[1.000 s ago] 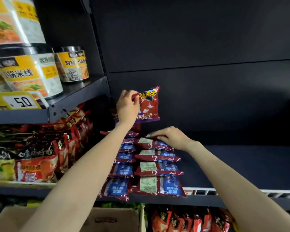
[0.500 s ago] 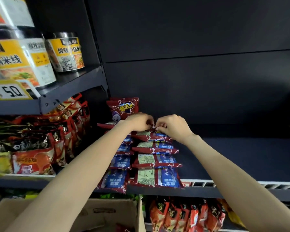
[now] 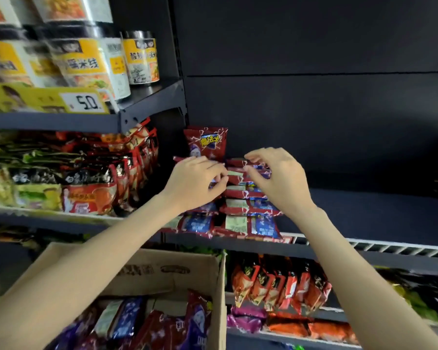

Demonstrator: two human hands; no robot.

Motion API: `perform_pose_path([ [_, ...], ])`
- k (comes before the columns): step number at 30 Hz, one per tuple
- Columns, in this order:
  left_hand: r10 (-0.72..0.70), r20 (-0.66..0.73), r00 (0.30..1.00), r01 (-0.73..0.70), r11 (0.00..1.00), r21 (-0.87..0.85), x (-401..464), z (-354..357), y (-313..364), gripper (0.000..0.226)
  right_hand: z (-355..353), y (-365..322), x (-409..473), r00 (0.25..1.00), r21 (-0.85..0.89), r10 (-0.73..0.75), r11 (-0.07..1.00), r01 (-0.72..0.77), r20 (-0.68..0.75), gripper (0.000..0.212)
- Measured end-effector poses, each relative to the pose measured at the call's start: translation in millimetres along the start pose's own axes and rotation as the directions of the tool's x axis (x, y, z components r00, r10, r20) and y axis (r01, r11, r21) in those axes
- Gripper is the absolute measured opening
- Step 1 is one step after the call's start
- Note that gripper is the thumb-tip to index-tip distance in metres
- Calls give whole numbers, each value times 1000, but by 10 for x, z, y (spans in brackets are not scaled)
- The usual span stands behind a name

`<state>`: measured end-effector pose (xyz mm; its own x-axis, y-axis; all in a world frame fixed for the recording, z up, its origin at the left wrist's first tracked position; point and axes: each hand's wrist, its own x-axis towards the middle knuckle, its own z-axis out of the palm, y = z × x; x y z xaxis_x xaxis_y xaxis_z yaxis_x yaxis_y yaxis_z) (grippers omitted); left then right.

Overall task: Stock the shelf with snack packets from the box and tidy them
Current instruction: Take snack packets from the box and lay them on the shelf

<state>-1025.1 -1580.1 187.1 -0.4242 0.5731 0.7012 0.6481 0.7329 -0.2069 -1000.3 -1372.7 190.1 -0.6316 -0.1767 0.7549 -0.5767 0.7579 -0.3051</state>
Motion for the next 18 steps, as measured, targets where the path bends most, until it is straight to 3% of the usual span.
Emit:
perform_pose_path([
  [2,15,-89,996,-19,999,-45,-379,-247,69,23,-3,-330,-210,997,20,-32,999,34,-74,18],
  [4,3,-93,996,-12,995,-100,-811,-476,100,21,79,-634,-446,998,51,-62,997,63,-26,20],
  [6,-36,7,999,37,987,-157,-1303,-652,80,19,234,-889,-679,981,76,-97,993,85,169,18],
  [8,-101,201,974,140,972,-190,-1827,-759,3,24,445,-1112,-889,888,61,-109,994,92,446,17],
  [10,-207,387,899,300,933,-200,-2385,-804,-97,29,689,-1298,-1069,748,17,-126,988,151,651,22],
  [14,-390,574,720,567,807,-162,-3424,-773,-204,37,1309,-1632,-1358,527,58,-172,972,226,832,41],
  [16,-411,664,624,629,768,-117,-3813,-687,-222,38,1697,-1735,-1508,446,85,-203,959,270,872,45],
  [18,-410,754,514,671,740,-55,-4112,-576,-263,33,2040,-1794,-1695,412,80,-172,970,231,895,47],
])
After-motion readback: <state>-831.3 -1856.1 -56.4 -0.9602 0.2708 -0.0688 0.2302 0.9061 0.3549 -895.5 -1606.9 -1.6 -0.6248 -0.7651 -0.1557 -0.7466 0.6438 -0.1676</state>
